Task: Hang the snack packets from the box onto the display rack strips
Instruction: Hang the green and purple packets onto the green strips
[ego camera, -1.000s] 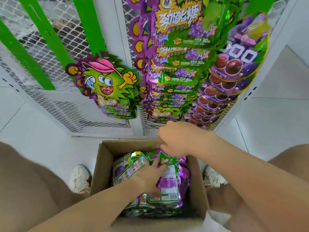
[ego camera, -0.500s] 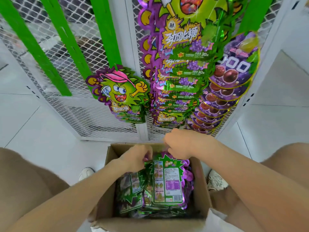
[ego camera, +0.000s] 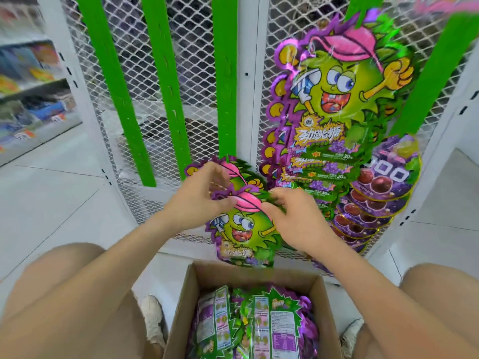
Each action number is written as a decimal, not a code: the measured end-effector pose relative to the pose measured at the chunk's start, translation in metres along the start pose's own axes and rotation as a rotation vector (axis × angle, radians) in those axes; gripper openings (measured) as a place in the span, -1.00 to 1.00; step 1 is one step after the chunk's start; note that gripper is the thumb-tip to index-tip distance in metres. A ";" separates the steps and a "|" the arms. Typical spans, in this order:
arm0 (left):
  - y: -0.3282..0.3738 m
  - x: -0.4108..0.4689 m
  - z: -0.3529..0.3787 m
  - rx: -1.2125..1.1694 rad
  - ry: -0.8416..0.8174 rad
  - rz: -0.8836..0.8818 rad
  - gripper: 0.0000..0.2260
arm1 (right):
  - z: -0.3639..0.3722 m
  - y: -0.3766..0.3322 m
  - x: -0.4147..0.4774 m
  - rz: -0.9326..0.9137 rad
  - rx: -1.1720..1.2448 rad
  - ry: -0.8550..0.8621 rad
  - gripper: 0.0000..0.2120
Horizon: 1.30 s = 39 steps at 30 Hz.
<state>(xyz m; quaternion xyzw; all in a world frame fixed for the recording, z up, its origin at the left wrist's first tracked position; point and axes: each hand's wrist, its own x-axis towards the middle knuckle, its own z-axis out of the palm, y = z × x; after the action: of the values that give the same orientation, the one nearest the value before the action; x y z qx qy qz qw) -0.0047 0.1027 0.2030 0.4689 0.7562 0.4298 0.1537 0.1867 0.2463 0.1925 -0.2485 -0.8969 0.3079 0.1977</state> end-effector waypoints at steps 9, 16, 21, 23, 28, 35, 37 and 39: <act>0.024 0.064 -0.006 -0.205 0.322 -0.131 -0.69 | 0.001 -0.030 0.036 -0.207 -0.287 0.375 -0.84; 0.027 0.066 -0.024 -0.329 0.224 -0.212 -0.64 | 0.005 -0.051 0.070 -0.284 -0.134 0.406 -0.79; 0.024 0.059 -0.033 -0.318 0.156 -0.202 -0.50 | 0.012 -0.060 0.080 -0.280 -0.123 0.373 -0.75; 0.027 0.054 -0.034 -0.339 0.139 -0.173 -0.52 | 0.013 -0.062 0.083 -0.248 -0.085 0.366 -0.72; 0.031 0.045 -0.038 -0.373 0.071 -0.126 -0.59 | 0.010 -0.071 0.086 -0.195 -0.005 0.350 -0.66; 0.029 0.045 -0.039 -0.340 0.150 -0.112 -0.53 | 0.017 -0.064 0.082 -0.063 -0.056 0.303 -0.63; 0.024 0.047 -0.039 -0.329 0.167 -0.096 -0.45 | 0.022 -0.056 0.077 -0.076 -0.097 0.285 -0.65; 0.020 0.046 -0.040 -0.350 0.156 -0.066 -0.33 | 0.027 -0.048 0.072 -0.113 -0.173 0.263 -0.67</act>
<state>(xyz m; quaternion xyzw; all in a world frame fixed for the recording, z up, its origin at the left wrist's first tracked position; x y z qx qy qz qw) -0.0420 0.1252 0.2500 0.3750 0.6946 0.5846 0.1877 0.1001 0.2425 0.2187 -0.2520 -0.8989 0.1830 0.3082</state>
